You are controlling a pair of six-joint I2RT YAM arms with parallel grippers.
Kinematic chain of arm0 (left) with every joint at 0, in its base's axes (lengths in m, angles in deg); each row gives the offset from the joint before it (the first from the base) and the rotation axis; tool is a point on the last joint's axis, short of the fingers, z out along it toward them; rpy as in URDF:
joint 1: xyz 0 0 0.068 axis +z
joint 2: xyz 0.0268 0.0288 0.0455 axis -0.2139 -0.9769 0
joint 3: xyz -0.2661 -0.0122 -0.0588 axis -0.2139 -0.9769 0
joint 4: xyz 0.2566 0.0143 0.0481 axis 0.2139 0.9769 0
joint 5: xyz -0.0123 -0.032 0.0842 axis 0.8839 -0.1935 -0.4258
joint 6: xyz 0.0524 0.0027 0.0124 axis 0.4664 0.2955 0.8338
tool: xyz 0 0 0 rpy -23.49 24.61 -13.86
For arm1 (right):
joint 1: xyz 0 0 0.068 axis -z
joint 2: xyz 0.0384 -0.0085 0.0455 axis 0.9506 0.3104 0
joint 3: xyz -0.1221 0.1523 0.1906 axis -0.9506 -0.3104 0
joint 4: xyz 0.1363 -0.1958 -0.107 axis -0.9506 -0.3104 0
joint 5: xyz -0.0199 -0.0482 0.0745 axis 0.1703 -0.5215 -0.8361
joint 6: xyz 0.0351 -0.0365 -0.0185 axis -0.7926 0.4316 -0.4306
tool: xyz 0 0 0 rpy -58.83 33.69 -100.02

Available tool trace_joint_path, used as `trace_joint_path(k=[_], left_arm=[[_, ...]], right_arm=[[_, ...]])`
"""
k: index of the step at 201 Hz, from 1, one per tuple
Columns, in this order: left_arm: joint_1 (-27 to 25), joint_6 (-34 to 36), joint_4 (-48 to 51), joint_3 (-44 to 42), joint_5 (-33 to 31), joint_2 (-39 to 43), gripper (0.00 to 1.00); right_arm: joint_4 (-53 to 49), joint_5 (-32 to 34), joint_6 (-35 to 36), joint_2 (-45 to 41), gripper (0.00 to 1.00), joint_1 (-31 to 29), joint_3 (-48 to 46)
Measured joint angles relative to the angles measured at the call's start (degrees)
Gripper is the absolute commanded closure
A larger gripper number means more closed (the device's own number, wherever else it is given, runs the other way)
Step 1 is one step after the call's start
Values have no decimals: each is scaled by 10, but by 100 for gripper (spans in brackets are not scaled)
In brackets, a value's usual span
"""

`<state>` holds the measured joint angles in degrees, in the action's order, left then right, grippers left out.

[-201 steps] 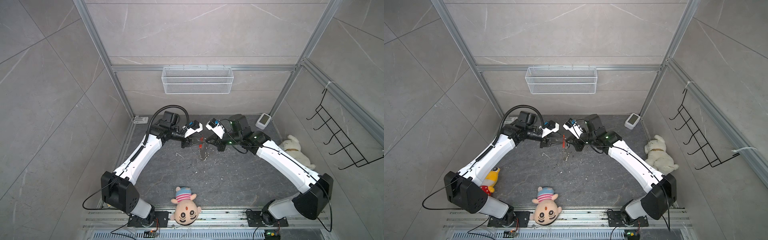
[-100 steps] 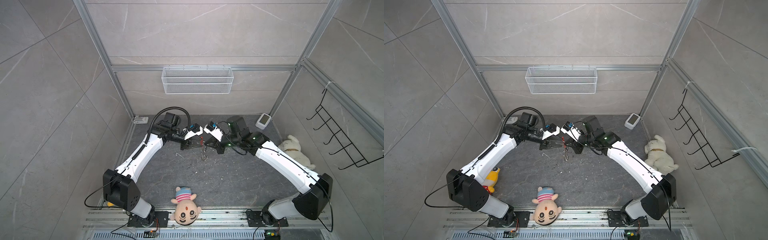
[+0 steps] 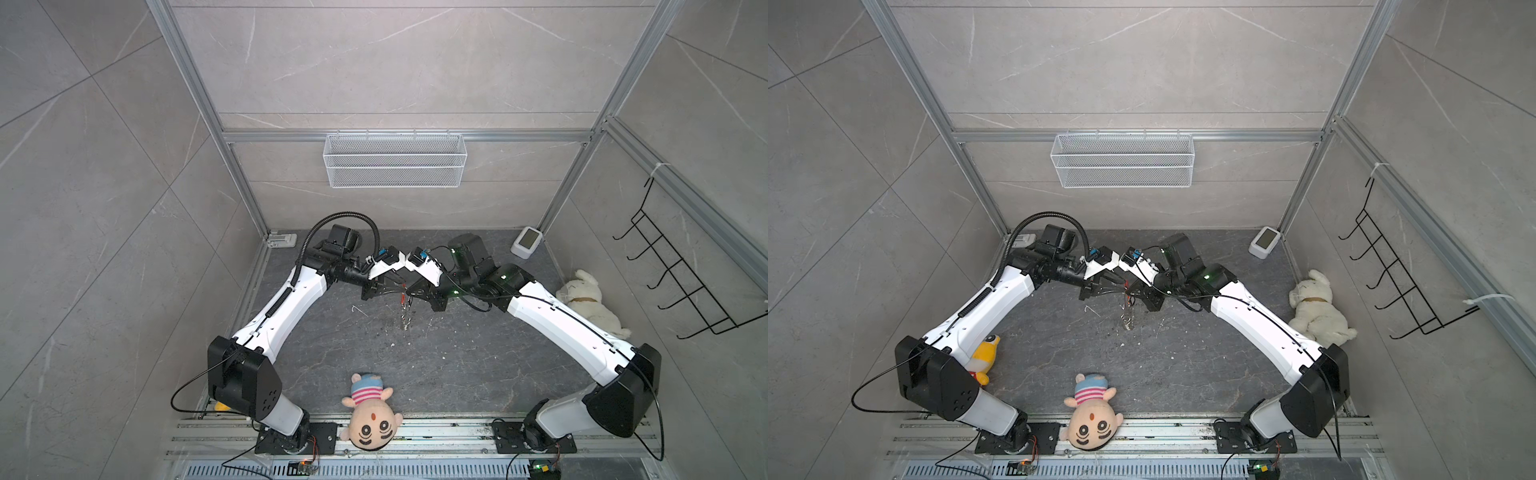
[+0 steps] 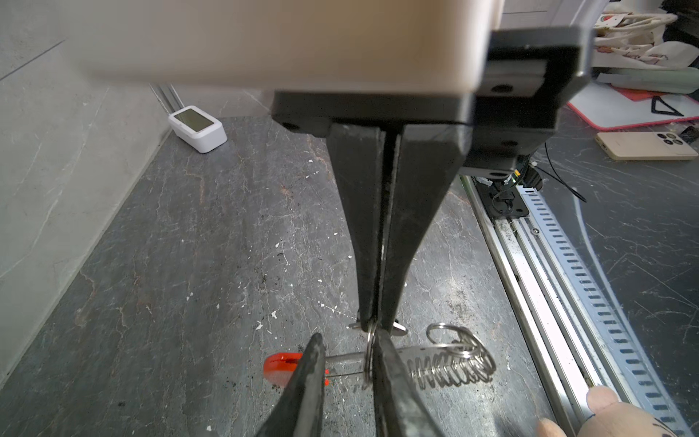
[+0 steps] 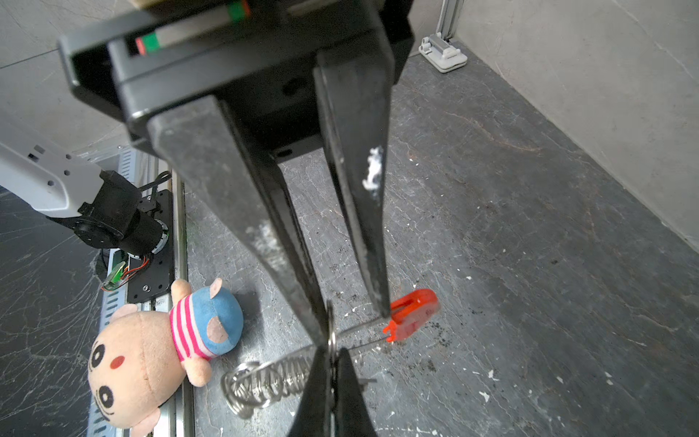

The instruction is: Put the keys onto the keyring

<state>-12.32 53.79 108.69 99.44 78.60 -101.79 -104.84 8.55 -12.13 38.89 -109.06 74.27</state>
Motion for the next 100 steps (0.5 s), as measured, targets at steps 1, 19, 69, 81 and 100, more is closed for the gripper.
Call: trace_joint_path(k=[1,19,69,81,100], left_arm=[[0,0,0,0,0,0,76],[-1,0,0,0,4,-1,77],[-1,-1,8,5,19,-8,96],[-1,0,9,8,18,-9,92],[-1,-1,9,8,20,-11,100]], right_arm=[[0,0,0,0,100,0,0],[0,0,0,0,100,0,0],[-3,13,-2,1,100,1,9],[-3,14,-2,1,100,1,10],[-3,16,-3,1,100,1,10]])
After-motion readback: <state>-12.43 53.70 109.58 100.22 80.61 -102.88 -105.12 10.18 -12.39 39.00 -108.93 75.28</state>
